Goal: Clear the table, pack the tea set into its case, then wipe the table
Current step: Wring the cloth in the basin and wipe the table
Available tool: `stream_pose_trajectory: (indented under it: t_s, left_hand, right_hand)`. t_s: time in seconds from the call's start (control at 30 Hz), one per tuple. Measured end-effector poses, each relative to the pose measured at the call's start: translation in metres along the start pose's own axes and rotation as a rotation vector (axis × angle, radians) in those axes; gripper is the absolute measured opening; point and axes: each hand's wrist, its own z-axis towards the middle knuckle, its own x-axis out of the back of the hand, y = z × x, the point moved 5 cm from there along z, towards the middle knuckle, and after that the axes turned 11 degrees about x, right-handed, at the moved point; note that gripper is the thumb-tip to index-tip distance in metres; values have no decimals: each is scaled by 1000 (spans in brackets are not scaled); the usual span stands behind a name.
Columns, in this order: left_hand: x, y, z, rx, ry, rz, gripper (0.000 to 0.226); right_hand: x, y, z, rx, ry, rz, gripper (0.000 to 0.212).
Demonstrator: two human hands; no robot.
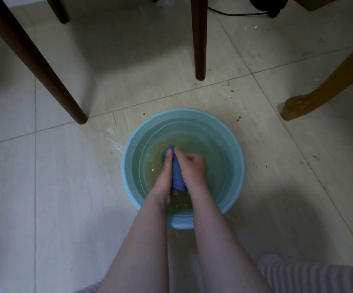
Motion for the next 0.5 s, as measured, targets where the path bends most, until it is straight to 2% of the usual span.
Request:
stream_pose_trajectory:
  t_s: [0.07, 0.1, 0.13, 0.17, 0.23, 0.3, 0.4, 0.5]
  left_hand:
    - [-2, -2, -3, 52, -103, 103, 44]
    - [0, -2, -3, 62, -128, 165, 33]
    - [1, -1, -2, 67, -148, 224, 21]
    - [3, 0, -3, 76, -166, 289, 23]
    - [4, 0, -5, 117, -210, 439, 44]
    - [0, 2, -9, 148, -273, 494, 49]
    - [-8, 11, -20, 198, -331, 540, 31]
    - [-13, 19, -30, 282, -312, 849, 15]
  right_hand:
    - [14, -14, 4, 118, 89, -334, 45]
    - [20, -16, 8, 114, 122, -375, 43]
    - [22, -10, 15, 58, 100, -338, 43]
    - [19, -5, 18, -41, 24, -224, 45]
    - [7, 6, 17, -288, -145, 105, 48]
    - [4, 9, 17, -379, -156, 307, 31]
    - [9, 1, 20, -277, -89, 386, 17]
    - [9, -10, 16, -118, -93, 490, 21]
